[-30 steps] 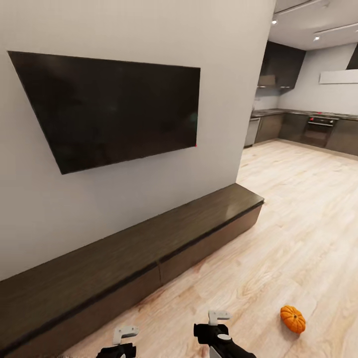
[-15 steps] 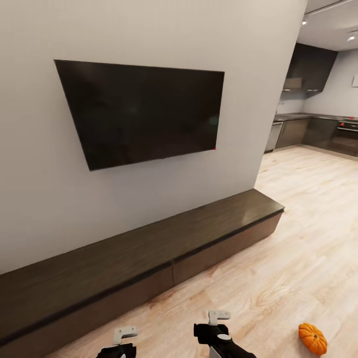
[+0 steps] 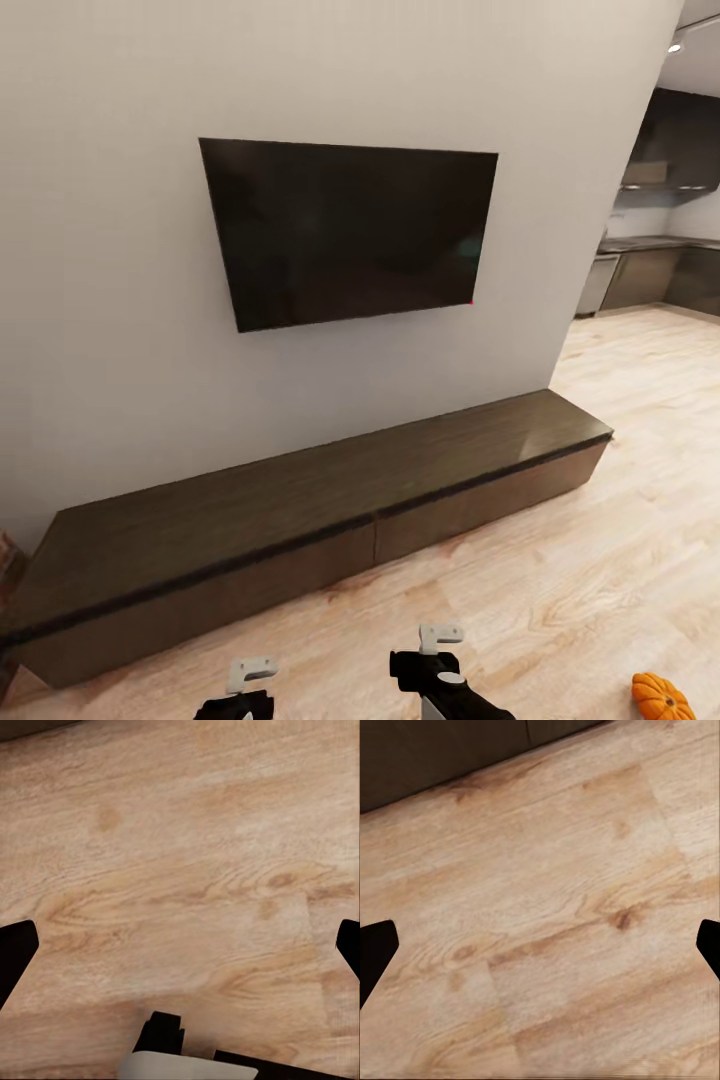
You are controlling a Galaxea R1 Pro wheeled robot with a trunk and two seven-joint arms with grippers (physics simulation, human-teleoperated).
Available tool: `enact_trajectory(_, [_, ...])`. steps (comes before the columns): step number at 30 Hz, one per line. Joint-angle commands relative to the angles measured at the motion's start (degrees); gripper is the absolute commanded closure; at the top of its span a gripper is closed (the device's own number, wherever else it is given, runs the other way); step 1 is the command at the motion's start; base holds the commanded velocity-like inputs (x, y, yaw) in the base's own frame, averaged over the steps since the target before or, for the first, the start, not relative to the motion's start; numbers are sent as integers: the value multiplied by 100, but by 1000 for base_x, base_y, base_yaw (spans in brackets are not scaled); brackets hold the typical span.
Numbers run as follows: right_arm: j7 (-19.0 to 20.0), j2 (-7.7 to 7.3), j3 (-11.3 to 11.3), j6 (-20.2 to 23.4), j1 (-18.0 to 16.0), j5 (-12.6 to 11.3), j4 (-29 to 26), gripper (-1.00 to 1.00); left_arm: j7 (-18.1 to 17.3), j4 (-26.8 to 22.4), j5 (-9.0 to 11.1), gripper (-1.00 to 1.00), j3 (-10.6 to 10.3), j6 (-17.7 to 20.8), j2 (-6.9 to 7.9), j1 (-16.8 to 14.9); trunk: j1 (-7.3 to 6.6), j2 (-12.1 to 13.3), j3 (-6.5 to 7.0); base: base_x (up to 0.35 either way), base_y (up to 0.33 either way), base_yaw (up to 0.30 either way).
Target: Place each of the two pumpkins and all three candles from the living room inside a cabinet in the living room (use any cabinet), then make sure every cabinet is closed, and position the cauldron so it is next to a table in the living room.
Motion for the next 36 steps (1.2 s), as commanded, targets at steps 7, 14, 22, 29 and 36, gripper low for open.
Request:
enact_trajectory(7, [-30, 0, 48, -19, -6, -58, 3, -100, 35, -12, 46, -100, -49, 33, 1, -1, -3, -4, 35, -272, -165, 240])
enact_trajectory(14, [-30, 0, 48, -19, -5, -58, 3, -100, 35, -12, 46, -100, -49, 33, 1, -1, -3, -4, 76, -134, -102, 240])
enact_trajectory(22, [-30, 0, 48, -19, -7, -58, 3, -100, 35, -12, 46, -100, -49, 33, 1, -1, -3, -4, 123, -11, -6, 240])
enact_trajectory(29, [-30, 0, 50, -19, -3, -58, 3, -100, 35, -12, 46, -100, -49, 33, 1, -1, -3, -4, 164, -158, 0, 239])
enact_trajectory(36, [-38, 0, 48, 24, -6, -66, -4, -100, 35, -12, 46, -100, -49, 33, 1, -1, -3, -4, 204, -248, 0, 239])
